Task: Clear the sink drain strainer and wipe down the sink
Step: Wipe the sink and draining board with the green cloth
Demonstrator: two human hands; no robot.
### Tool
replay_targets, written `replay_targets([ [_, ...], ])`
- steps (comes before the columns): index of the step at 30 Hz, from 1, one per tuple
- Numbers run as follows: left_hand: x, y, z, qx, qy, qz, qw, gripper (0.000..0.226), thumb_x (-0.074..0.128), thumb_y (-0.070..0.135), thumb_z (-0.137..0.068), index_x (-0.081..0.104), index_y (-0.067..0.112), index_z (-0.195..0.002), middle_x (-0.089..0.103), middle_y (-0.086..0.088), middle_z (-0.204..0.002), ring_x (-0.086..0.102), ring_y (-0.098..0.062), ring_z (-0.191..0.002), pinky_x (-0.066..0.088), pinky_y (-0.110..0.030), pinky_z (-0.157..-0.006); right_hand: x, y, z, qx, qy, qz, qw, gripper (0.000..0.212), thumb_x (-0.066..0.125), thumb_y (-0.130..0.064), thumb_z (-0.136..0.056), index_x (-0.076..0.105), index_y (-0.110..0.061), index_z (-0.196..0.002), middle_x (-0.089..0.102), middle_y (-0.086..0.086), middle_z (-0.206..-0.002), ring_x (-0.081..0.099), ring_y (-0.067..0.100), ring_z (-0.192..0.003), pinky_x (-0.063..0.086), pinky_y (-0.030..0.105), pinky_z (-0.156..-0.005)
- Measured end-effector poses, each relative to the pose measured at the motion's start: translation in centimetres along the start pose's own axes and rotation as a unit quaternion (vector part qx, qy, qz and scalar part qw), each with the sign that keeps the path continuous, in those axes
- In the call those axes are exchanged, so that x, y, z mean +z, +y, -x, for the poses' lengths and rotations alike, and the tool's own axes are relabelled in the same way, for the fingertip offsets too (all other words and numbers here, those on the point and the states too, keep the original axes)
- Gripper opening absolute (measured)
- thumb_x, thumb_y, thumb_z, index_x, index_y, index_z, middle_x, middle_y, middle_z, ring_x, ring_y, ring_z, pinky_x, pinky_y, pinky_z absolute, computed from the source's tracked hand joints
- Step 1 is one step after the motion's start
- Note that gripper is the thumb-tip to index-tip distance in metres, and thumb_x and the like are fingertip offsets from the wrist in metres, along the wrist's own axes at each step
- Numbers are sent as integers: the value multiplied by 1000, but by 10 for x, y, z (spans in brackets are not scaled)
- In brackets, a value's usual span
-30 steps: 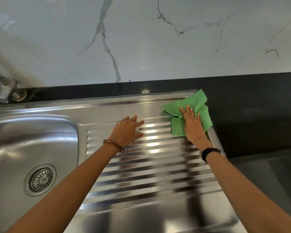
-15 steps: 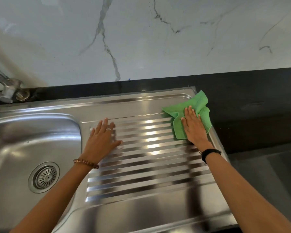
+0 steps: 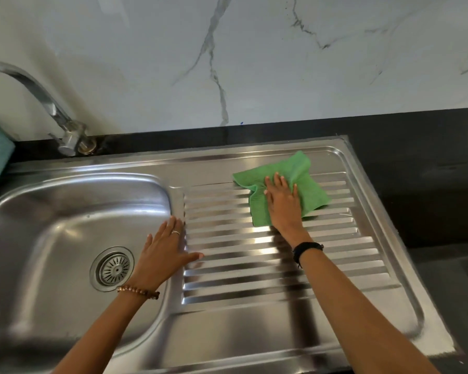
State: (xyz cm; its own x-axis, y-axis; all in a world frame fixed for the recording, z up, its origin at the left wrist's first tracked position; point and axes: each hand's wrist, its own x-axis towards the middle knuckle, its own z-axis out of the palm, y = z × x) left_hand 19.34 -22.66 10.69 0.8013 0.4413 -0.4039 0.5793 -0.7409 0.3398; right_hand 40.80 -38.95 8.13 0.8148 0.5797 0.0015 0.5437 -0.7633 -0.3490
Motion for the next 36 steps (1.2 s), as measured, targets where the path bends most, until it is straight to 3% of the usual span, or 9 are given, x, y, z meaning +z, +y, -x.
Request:
replay_targets([
  [6, 3, -4, 10, -9, 1, -25, 1000, 98, 52, 62, -78, 2, 15, -148, 2, -2, -159, 4, -22, -146, 11, -47, -117, 24, -74, 4, -74, -31, -35, 996, 43, 30, -20, -102, 33, -18, -144, 24, 6, -156, 16, 21, -146, 3, 45, -119],
  [10, 3, -4, 17, -17, 26, -18, 999, 91, 52, 60, -80, 9, 16, -148, 8, -1, -158, 7, -20, -146, 11, -45, -117, 53, -150, 14, -181, -77, -28, 980, 42, 33, -19, -101, 35, -19, -143, 24, 5, -156, 16, 22, -146, 2, 49, -118],
  [13, 4, -10, 21, -30, 34, -16, 999, 89, 50, 63, -79, 15, 18, -147, 16, -1, -157, 11, -20, -145, 15, -45, -118, 63, -165, 16, -205, -87, -6, 975, 43, 33, -21, -101, 33, -19, -144, 22, 5, -157, 14, 23, -146, 1, 51, -117],
  [20, 2, -9, 25, -40, 27, -29, 998, 87, 47, 60, -83, 9, 16, -148, 7, 2, -158, 6, -18, -146, 12, -46, -118, 45, -107, 12, -147, -57, 11, 987, 52, 22, -42, -101, 17, -22, -149, 14, 0, -159, 9, 19, -147, 0, 47, -118],
  [27, 5, 7, 34, 38, 52, -48, 997, 70, 44, 39, -93, 4, 22, -147, 2, 3, -158, 1, -16, -146, 5, -40, -119, 12, -13, 12, -46, -44, 59, 996, 68, 16, -61, -93, 8, -24, -150, 5, -2, -160, 3, 18, -148, -5, 48, -117],
  [31, 13, 13, 38, 40, 34, -32, 998, 74, 42, 50, -90, 2, 25, -147, -3, 4, -158, -2, -15, -146, 3, -38, -118, -9, 35, 12, 4, -50, 91, 995, 81, 15, -71, -86, 2, -22, -150, -2, 2, -160, -2, 21, -148, -8, 49, -115],
  [36, 20, 21, 37, -1, 19, -13, 1000, 87, 48, 60, -83, 2, 23, -147, -1, 2, -158, 3, -17, -146, 7, -43, -118, -23, 73, 7, 33, -42, 91, 994, 73, 16, -65, -91, 0, -24, -150, -3, 1, -160, -3, 20, -148, -5, 49, -116],
])
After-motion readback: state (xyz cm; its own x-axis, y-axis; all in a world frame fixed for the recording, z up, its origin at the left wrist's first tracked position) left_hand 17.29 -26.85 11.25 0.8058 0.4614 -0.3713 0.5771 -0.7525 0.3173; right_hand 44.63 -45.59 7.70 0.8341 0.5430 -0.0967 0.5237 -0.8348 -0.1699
